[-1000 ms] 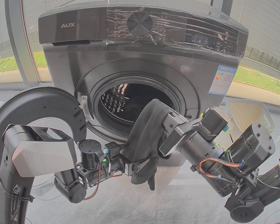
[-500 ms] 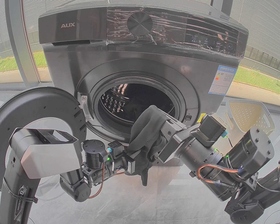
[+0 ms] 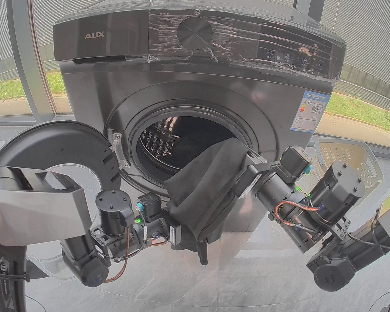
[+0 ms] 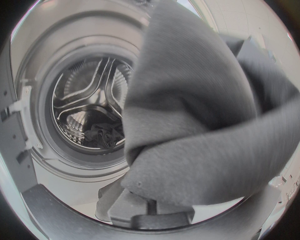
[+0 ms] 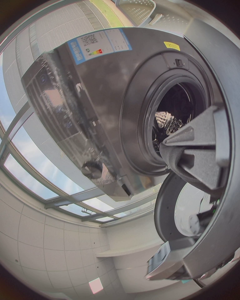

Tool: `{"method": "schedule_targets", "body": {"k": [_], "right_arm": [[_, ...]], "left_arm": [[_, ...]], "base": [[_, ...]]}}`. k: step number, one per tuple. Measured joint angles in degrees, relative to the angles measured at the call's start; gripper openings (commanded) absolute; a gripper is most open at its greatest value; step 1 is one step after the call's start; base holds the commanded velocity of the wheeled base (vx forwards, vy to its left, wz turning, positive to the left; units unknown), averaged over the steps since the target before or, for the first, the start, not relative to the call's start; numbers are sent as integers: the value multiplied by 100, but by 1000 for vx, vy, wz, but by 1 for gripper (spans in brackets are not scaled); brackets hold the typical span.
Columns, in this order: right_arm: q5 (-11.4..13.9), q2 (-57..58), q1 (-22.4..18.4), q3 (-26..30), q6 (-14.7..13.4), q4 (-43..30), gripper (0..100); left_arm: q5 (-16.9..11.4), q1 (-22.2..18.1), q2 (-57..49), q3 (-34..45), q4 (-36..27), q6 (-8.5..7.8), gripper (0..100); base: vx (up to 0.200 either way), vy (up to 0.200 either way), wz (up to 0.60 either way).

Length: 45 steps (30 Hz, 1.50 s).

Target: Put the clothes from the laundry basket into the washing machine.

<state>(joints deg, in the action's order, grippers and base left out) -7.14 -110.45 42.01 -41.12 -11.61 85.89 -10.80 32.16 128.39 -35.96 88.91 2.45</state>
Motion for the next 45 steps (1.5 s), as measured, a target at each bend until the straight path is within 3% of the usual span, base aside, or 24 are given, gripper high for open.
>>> {"method": "schedule_targets", "body": {"k": [12,20,21,29,33,39,45], "right_arm": [[-24,-798,-518,57,-11,57,0],[9,-1097,-483,617,11,213,0],[12,-1100,-474,640,12,227,100],[44,-1028,-266,872,-11,271,100],[41,-916,-229,1086,-5,254,100],[37,-577,-260,2142,-5,212,100],[45,-232,-623,3005,41,202,100]], "left_arm": [[-57,15,-1558,1373,7,45,0],[-17,-61,-1987,1306,7,67,0],[-15,-61,-1993,1296,7,67,0],[51,-66,-2050,1243,7,67,0],[347,-61,-2059,1226,5,80,0],[875,-39,-2057,1204,5,222,0],[1126,-33,-2031,1187,5,274,0]], "base": [[0,0,0],[0,0,0],[0,0,0],[0,0,0],[0,0,0],[0,0,0],[0,0,0]]}}
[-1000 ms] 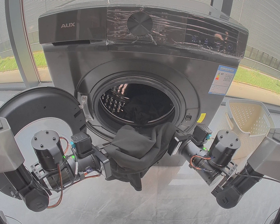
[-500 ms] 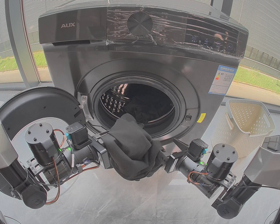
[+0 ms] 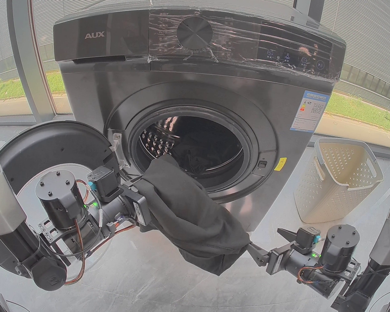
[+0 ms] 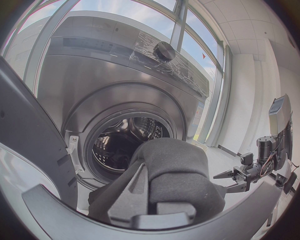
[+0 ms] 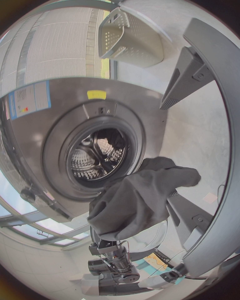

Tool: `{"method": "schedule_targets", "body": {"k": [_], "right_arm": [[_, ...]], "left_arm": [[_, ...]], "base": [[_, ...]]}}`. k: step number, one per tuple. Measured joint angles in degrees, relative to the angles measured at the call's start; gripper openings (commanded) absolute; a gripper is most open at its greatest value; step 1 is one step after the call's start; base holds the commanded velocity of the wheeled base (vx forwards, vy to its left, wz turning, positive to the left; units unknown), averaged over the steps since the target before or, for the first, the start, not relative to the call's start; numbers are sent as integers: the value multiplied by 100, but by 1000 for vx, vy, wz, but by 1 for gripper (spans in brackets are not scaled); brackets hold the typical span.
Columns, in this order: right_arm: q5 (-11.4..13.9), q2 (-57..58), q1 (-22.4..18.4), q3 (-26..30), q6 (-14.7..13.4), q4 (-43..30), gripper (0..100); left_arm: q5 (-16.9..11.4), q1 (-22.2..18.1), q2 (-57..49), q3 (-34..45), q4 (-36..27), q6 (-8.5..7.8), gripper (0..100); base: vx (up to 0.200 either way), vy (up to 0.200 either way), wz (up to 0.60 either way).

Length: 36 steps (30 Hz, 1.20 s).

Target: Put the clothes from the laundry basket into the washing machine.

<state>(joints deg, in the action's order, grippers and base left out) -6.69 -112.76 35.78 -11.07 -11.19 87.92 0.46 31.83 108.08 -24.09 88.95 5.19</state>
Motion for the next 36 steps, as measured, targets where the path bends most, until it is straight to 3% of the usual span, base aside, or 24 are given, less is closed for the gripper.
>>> {"method": "schedule_targets", "body": {"k": [7,11,18,24,36], "right_arm": [[350,140,-288,791,156,32,100],[489,179,-336,950,189,57,100],[456,210,-412,611,154,66,100],[443,262,-441,355,137,68,100],[440,279,-382,330,129,66,100]], "left_arm": [[60,4,104,-16,0,0,0],[76,11,158,-16,0,-11,0],[315,182,200,-5,2,-38,0],[347,204,217,-5,2,-29,0],[366,221,302,24,0,-213,0]], "base": [[0,0,0],[0,0,0],[0,0,0],[167,0,0],[50,0,0]]}}
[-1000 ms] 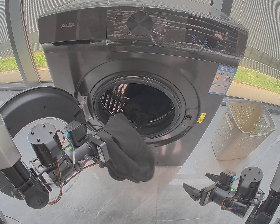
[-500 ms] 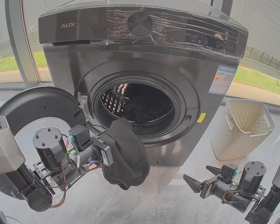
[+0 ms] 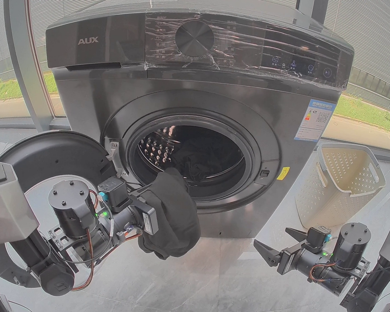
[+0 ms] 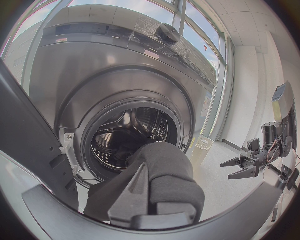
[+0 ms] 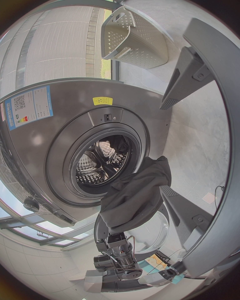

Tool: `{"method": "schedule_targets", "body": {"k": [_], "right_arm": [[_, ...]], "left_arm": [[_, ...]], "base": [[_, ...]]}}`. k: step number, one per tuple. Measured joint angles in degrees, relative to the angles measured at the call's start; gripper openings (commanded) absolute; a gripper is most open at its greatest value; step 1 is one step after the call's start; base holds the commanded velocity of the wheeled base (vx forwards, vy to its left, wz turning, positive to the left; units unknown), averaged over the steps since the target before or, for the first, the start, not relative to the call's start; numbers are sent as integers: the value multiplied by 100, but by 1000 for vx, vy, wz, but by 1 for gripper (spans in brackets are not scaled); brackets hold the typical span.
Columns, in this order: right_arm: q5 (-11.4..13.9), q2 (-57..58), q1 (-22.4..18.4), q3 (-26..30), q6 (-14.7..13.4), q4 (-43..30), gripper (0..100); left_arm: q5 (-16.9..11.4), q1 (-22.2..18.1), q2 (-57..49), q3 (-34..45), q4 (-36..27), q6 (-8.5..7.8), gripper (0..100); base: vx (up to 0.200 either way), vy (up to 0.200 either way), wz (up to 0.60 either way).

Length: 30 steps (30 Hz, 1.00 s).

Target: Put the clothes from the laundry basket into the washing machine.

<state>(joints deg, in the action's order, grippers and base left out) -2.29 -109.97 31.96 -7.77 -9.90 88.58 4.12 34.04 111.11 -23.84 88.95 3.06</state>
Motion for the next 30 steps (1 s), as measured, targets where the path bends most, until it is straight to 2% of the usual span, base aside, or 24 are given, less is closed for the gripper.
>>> {"method": "schedule_targets", "body": {"k": [4,13,19,28,30], "right_arm": [[0,0,15,5,-2,0,100],[0,-1,33,20,-13,-1,100],[-6,-1,69,27,-13,-1,100],[-13,0,144,50,-13,-1,100],[-79,0,191,52,-17,0,100]], "left_arm": [[0,6,13,4,2,-9,0],[0,16,33,17,5,-13,0],[0,46,55,34,2,-11,0],[123,215,107,37,2,5,0],[134,251,122,32,0,6,0]], "base": [[200,0,0],[0,0,0],[200,0,0],[0,0,0],[0,0,0]]}}
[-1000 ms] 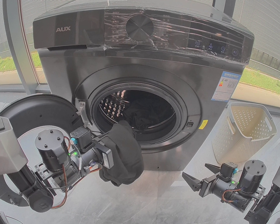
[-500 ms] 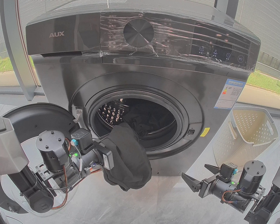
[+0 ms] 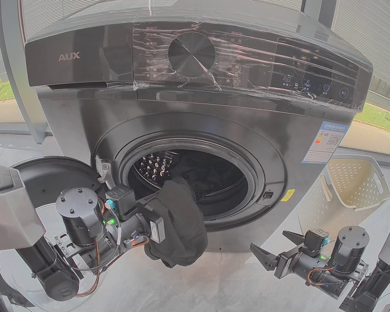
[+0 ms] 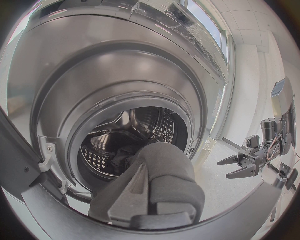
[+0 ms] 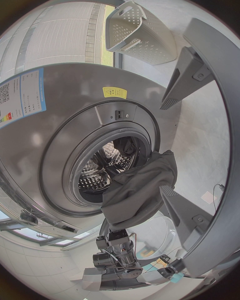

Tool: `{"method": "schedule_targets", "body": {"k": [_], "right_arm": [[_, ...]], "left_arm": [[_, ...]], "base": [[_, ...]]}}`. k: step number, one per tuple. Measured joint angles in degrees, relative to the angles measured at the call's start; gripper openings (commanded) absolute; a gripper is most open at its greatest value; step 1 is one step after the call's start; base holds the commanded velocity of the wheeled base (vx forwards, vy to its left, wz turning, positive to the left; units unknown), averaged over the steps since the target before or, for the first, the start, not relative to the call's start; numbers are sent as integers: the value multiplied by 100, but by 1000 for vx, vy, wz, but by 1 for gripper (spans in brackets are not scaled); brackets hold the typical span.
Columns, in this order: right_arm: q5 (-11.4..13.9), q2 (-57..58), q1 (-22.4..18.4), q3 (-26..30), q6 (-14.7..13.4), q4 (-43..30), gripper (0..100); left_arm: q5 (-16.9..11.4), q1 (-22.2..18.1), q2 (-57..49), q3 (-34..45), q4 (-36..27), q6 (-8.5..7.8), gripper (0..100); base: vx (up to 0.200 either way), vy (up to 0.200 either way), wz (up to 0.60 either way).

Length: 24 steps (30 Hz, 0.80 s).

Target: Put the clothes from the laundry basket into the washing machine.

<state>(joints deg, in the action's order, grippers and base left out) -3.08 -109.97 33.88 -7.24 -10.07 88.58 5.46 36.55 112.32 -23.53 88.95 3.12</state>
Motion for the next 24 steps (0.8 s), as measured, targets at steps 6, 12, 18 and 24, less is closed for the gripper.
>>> {"method": "schedule_targets", "body": {"k": [6,12,18,24], "right_arm": [[-266,68,278,-2,-148,-1,100],[-282,118,385,0,-167,-9,100],[-282,132,438,-6,-169,-6,100],[-282,157,464,-13,-169,-4,100]], "left_arm": [[206,173,46,-28,0,0,0],[250,221,151,-180,6,33,0],[247,218,628,-664,-2,-30,0],[48,165,1102,-1252,-22,-11,0]], "base": [[0,0,0],[0,0,0],[0,0,0],[0,0,0]]}}
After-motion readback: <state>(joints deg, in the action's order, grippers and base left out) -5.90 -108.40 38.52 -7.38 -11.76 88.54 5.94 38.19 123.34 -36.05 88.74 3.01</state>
